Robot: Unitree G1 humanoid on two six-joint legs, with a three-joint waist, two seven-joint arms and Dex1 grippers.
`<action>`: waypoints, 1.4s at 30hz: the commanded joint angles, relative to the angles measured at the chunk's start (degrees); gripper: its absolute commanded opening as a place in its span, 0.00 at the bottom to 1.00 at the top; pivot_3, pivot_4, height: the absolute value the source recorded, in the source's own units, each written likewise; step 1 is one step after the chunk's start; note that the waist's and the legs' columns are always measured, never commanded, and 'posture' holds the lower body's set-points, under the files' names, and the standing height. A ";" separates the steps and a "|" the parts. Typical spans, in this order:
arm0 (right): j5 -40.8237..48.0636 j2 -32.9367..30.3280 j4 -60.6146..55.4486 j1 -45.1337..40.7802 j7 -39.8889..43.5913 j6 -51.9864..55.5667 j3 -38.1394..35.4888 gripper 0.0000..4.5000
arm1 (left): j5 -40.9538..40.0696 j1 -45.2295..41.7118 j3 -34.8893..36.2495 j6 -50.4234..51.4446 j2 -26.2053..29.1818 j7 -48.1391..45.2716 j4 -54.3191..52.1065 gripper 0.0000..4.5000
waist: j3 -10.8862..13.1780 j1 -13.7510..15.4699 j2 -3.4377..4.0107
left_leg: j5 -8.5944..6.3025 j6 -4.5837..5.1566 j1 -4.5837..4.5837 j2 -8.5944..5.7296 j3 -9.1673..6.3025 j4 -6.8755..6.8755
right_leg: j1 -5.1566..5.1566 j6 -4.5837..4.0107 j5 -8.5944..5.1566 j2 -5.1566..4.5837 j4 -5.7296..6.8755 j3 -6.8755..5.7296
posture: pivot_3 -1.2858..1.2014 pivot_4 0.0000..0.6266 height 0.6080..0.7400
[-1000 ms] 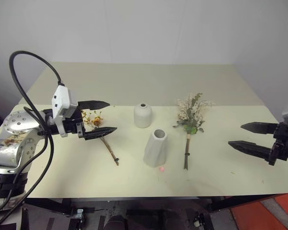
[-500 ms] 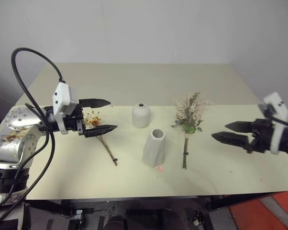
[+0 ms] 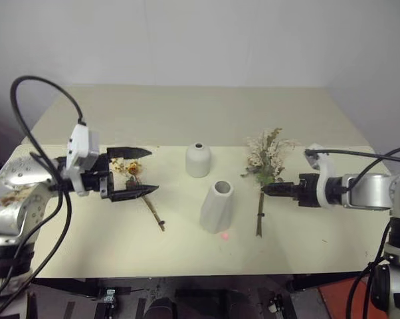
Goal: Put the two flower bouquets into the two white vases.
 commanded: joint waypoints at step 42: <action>-24.20 17.91 -11.00 -1.40 9.14 -25.88 -7.88 0.04 | -4.24 -1.96 1.01 5.29 0.26 7.99 -2.25 1.00 | 0.02 -1.46 0.14 | 0.01 -0.02 0.20 0.00 -0.02 -0.02 | 0.01 -0.04 0.02 0.04 0.03 0.05 | 0.52 0.24 1.00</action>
